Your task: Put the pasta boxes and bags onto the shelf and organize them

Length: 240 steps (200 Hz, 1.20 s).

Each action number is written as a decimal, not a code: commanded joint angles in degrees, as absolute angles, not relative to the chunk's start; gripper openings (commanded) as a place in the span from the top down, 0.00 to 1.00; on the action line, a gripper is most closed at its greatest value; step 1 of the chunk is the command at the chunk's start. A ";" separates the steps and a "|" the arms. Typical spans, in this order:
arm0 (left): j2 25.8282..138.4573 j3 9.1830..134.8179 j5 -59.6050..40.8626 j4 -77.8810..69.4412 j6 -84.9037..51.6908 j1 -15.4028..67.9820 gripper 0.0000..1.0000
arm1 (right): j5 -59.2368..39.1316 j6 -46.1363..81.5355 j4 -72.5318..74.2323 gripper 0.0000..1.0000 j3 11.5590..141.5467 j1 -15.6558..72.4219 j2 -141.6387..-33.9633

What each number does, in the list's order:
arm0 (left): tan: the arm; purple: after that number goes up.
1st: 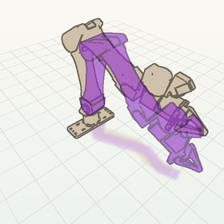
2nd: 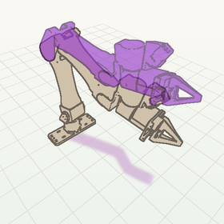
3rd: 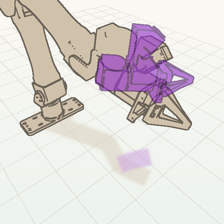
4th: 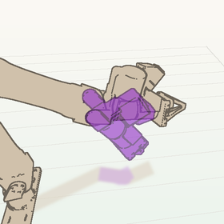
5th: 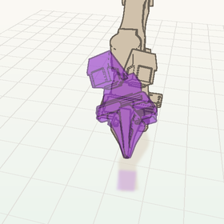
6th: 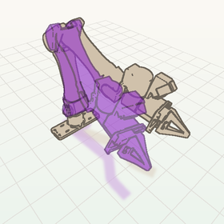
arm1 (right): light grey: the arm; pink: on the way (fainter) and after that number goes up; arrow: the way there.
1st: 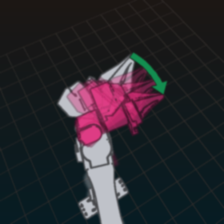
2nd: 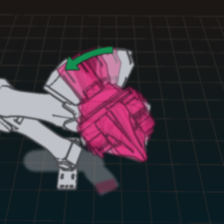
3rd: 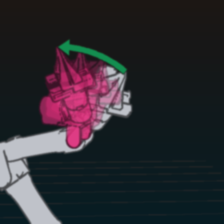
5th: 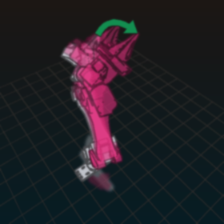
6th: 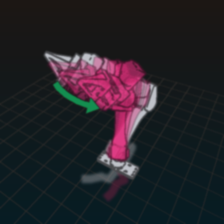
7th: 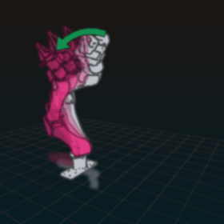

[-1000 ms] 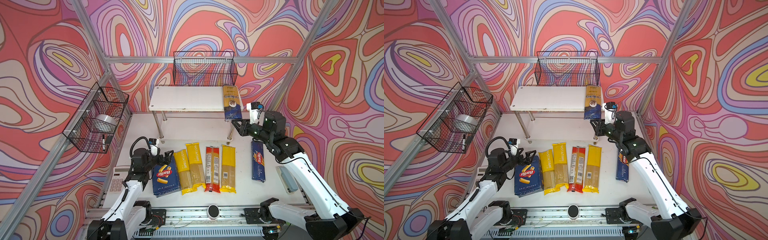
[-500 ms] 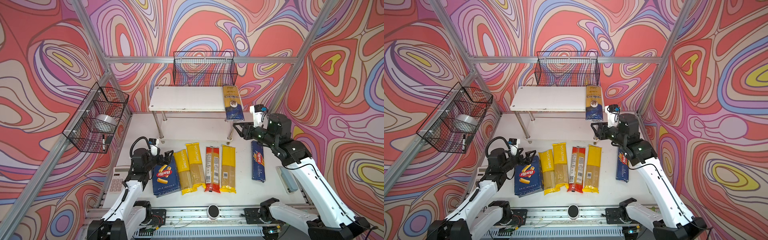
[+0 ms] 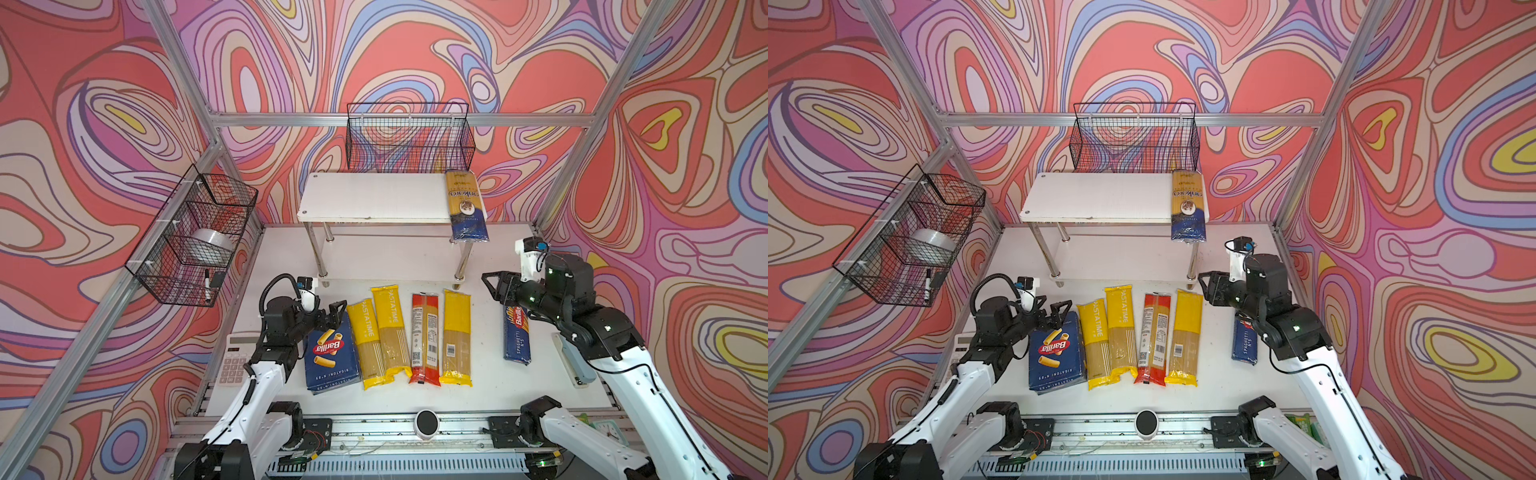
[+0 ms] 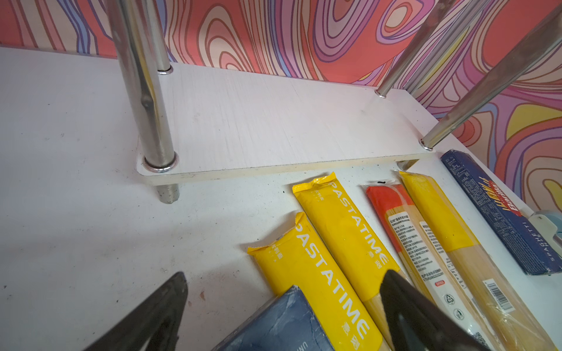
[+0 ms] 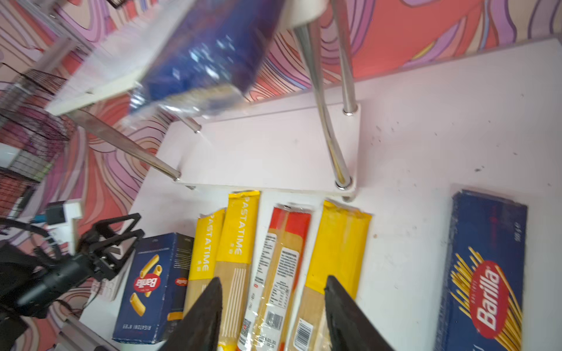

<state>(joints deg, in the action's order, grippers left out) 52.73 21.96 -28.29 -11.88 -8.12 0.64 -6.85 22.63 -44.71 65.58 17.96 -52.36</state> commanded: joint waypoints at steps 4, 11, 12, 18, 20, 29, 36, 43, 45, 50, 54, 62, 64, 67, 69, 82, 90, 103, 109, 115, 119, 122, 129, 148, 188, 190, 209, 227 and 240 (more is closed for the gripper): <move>51.33 20.98 -25.94 -11.51 -7.85 0.26 0.00 | -3.52 25.69 -44.93 0.42 62.43 17.79 -54.01; 51.33 20.96 -25.67 -11.61 -7.93 0.26 0.00 | -2.92 25.84 -44.66 0.42 61.97 17.81 -54.71; 51.33 20.94 -25.67 -11.61 -7.92 0.26 0.00 | -2.82 25.93 -44.61 0.42 61.97 17.78 -54.91; 51.34 21.00 -25.75 -11.65 -7.83 0.27 0.00 | -2.09 26.11 -44.51 0.41 61.71 17.82 -55.59; 51.40 21.01 -25.75 -11.61 -7.82 0.26 0.00 | -1.75 26.17 -44.42 0.41 61.66 17.88 -55.80; 51.50 21.09 -25.84 -11.52 -7.80 0.22 0.00 | -0.68 26.10 -44.19 0.41 61.36 17.80 -56.67; 51.53 21.09 -25.63 -11.51 -7.78 0.22 0.00 | 0.51 26.30 -44.13 0.40 61.26 17.76 -57.32; 51.53 21.18 -25.48 -11.47 -7.82 0.26 0.00 | 1.94 26.52 -44.17 0.39 61.06 17.75 -57.82; 51.51 21.14 -25.42 -11.44 -7.82 0.26 0.00 | 2.40 26.58 -44.09 0.39 60.97 17.75 -57.89; 51.44 21.08 -25.30 -11.43 -7.87 0.25 0.00 | 3.76 26.87 -43.92 0.39 60.60 17.80 -57.94; 51.34 21.05 -25.16 -11.43 -7.92 0.28 0.00 | 4.95 27.23 -43.79 0.38 60.26 17.79 -57.86; 51.09 20.89 -24.73 -11.43 -8.06 0.26 0.00 | 7.45 27.88 -43.61 0.36 59.31 17.82 -57.68; 51.03 20.91 -24.62 -11.43 -8.08 0.26 0.00 | 8.01 28.02 -43.47 0.35 59.01 17.77 -57.62; 50.92 20.77 -24.41 -11.38 -8.15 0.24 0.00 | 8.90 28.29 -43.33 0.33 58.63 17.76 -57.54; 50.85 20.73 -24.23 -11.41 -8.17 0.32 0.00 | 9.48 28.47 -43.33 0.32 58.36 17.75 -57.43; 50.46 20.54 -23.62 -11.47 -8.35 0.26 0.00 | 12.33 29.75 -43.54 0.24 56.89 17.67 -57.43; 50.44 20.56 -23.37 -11.43 -8.44 0.26 0.00 | 13.04 29.92 -43.50 0.21 55.82 17.51 -57.66; 50.45 20.57 -23.25 -11.54 -8.46 0.26 0.00 | 12.27 30.53 -42.30 0.14 53.63 16.45 -58.05; 50.38 20.57 -23.13 -11.50 -8.44 0.22 0.00 | 10.56 30.72 -41.22 0.14 52.33 15.32 -57.94; 50.36 20.51 -22.95 -11.43 -8.50 0.30 0.00 | 8.61 31.00 -39.99 0.13 51.20 13.89 -57.85; 50.24 20.47 -22.71 -11.43 -8.59 0.22 0.00 | 7.09 31.22 -39.36 0.13 50.29 12.91 -57.67; 50.13 20.43 -22.42 -11.38 -8.65 0.26 0.00 | 6.15 31.47 -38.76 0.13 49.79 12.05 -57.68; 49.89 20.33 -21.66 -11.34 -8.90 0.26 0.00 | 4.07 31.79 -38.06 0.13 48.63 10.13 -57.61; 49.57 20.13 -20.49 -11.33 -9.25 0.26 0.00 | 3.86 32.73 -38.57 0.13 46.74 6.26 -57.42; 49.61 19.86 -20.64 -12.30 -9.33 0.22 0.00 | 4.57 35.70 -32.65 0.10 38.69 1.94 -53.87; 49.65 19.86 -20.65 -12.37 -9.36 0.25 0.00 | 4.55 35.75 -32.51 0.10 38.46 1.69 -53.98; 50.01 20.10 -21.04 -12.39 -9.17 0.26 0.00 | 3.02 35.07 -31.99 0.10 38.09 -1.00 -56.48; 50.19 20.08 -21.23 -12.56 -9.12 0.31 0.00 | 0.59 33.47 -30.74 0.08 38.25 -3.70 -58.90; 50.27 20.10 -20.97 -12.57 -9.18 0.26 0.00 | -0.02 33.22 -29.00 0.08 37.91 -5.43 -59.85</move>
